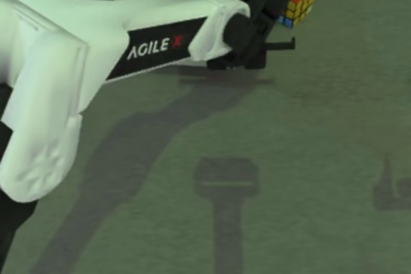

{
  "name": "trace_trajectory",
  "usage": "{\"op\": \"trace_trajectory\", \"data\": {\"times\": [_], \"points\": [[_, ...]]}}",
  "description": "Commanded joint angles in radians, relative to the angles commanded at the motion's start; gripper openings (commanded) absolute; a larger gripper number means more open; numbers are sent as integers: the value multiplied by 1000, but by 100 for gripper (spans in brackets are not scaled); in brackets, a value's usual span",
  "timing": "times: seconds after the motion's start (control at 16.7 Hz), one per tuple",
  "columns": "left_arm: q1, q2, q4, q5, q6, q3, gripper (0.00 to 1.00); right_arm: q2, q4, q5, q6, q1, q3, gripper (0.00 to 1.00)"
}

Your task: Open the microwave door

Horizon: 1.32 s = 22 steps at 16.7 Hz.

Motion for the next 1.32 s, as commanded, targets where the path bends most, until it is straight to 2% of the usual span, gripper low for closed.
{"op": "trace_trajectory", "data": {"times": [1.32], "points": [[1,-11,12,7,12,-18,0,0,0,0,0,0,0,100]]}}
